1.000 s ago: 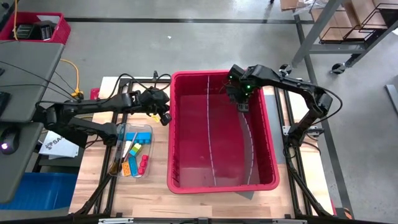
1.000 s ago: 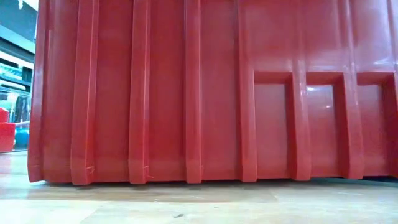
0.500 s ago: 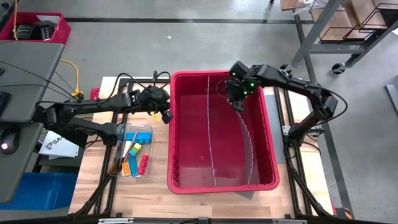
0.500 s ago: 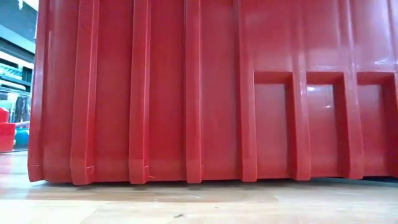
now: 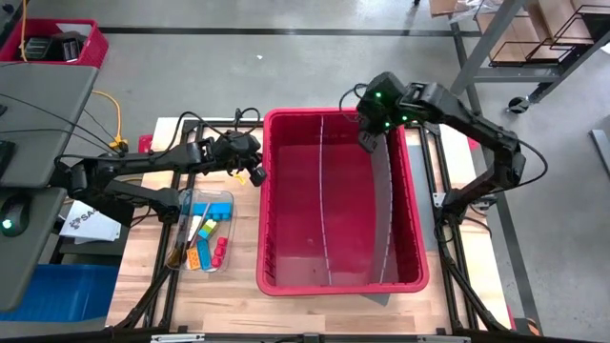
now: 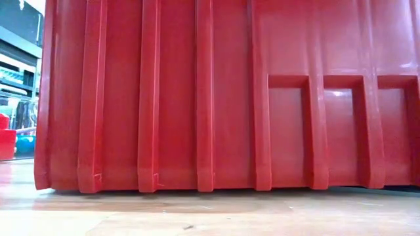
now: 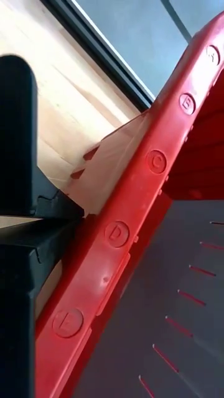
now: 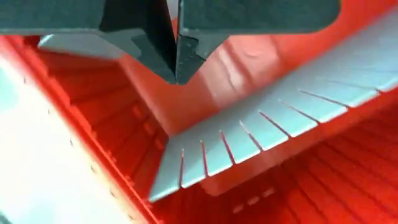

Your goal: Sort Items/Unsort Items

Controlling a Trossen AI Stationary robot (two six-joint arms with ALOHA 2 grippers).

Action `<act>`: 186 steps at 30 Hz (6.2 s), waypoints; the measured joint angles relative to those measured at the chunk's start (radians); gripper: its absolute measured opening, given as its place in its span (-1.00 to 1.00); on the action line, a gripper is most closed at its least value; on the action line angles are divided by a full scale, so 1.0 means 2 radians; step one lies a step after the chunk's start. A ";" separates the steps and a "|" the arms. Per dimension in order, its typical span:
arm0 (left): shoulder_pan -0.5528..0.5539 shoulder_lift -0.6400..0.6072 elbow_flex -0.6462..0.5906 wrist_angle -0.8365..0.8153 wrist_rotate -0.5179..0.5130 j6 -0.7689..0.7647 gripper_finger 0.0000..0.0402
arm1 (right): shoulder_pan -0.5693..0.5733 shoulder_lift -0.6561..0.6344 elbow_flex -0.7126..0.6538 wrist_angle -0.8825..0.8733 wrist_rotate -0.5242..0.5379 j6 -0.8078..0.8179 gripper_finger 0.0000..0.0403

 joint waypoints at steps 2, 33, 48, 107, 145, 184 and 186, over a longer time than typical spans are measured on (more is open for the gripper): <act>0.000 -0.002 0.000 -0.001 0.007 -0.003 -1.00 | -0.001 0.000 0.007 -0.009 0.005 0.070 -1.00; 0.000 -0.009 0.000 -0.029 0.079 -0.021 -1.00 | -0.055 0.102 0.008 -0.186 0.117 0.316 0.18; 0.000 -0.009 0.001 -0.031 0.078 -0.035 -1.00 | -0.076 0.140 0.008 -0.176 0.064 0.335 0.18; 0.001 -0.005 0.000 -0.004 0.054 -0.069 -1.00 | -0.031 0.068 0.007 -0.193 -0.027 0.337 -1.00; 0.001 0.025 0.001 0.023 0.048 -0.081 -1.00 | -0.031 0.068 0.008 -0.183 -0.025 0.337 -1.00; 0.001 0.026 0.000 0.020 0.050 -0.127 -1.00 | -0.030 0.069 0.009 -0.097 0.006 0.505 -1.00; 0.001 0.026 0.000 0.019 0.058 -0.136 -1.00 | -0.030 0.069 0.009 -0.093 0.011 0.503 -1.00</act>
